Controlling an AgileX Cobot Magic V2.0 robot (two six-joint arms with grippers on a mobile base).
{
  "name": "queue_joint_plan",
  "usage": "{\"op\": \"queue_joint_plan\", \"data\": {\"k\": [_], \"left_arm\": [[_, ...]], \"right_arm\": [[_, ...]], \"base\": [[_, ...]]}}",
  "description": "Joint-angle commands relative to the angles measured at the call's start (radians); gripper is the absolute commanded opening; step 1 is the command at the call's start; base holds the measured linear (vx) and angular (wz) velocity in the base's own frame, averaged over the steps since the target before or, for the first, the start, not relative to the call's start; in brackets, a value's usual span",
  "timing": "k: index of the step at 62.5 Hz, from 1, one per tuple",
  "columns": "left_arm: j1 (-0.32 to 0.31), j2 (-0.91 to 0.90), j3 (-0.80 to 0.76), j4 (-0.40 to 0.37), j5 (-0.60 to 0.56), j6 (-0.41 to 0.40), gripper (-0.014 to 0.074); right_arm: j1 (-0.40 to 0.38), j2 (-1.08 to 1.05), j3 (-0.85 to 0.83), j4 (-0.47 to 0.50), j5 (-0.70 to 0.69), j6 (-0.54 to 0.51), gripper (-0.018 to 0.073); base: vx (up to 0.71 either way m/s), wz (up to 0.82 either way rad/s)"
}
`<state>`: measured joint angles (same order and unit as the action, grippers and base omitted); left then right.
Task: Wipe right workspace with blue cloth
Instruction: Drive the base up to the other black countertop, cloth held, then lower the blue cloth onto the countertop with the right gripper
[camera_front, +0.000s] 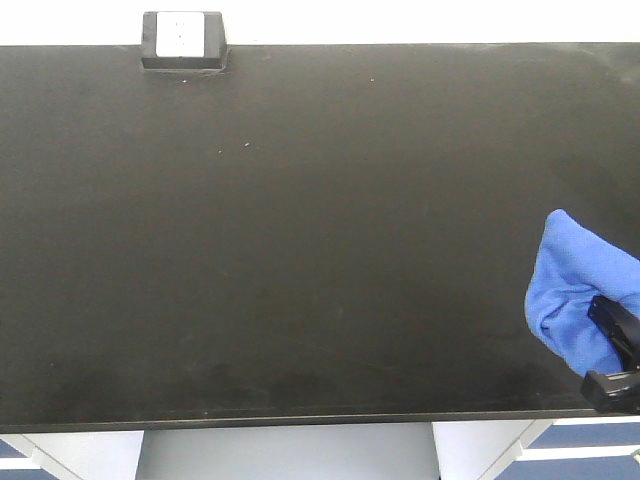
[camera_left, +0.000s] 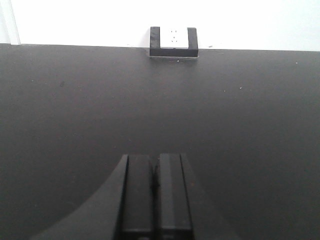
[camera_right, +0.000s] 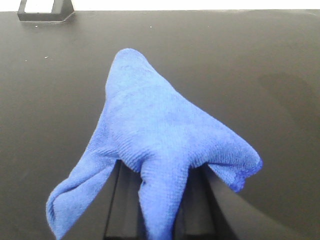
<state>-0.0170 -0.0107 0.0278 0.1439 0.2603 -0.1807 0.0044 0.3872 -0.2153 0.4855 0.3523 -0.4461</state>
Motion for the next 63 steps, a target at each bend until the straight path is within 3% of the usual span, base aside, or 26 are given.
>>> {"op": "queue_joint_plan", "data": {"k": [1,23,39,51,63], "left_arm": [[-0.006,-0.015,0.03,0.001,-0.08,-0.008,-0.0006],[-0.006,-0.015,0.03,0.001,-0.08,-0.008,-0.0006],[-0.006,-0.015,0.03,0.001,-0.08,-0.008,-0.0006],[-0.006,-0.015,0.03,0.001,-0.08,-0.008,-0.0006],[-0.006,-0.015,0.03,0.001,-0.08,-0.008,-0.0006]], "right_arm": [[-0.001,0.003,-0.029,0.015,-0.065,-0.007,0.0],[-0.001,0.003,-0.029,0.029,-0.066,-0.006,0.0],[-0.001,0.006,-0.031,0.218,-0.077,-0.002,0.0],[-0.001,0.143,-0.098,0.16,-0.071,-0.066,-0.0001],[-0.001,0.487,-0.245,0.117,-0.073,-0.063,-0.0001]], "base": [[0.0,0.0],[0.0,0.0],[0.0,0.0],[0.0,0.0],[0.0,0.0]]}}
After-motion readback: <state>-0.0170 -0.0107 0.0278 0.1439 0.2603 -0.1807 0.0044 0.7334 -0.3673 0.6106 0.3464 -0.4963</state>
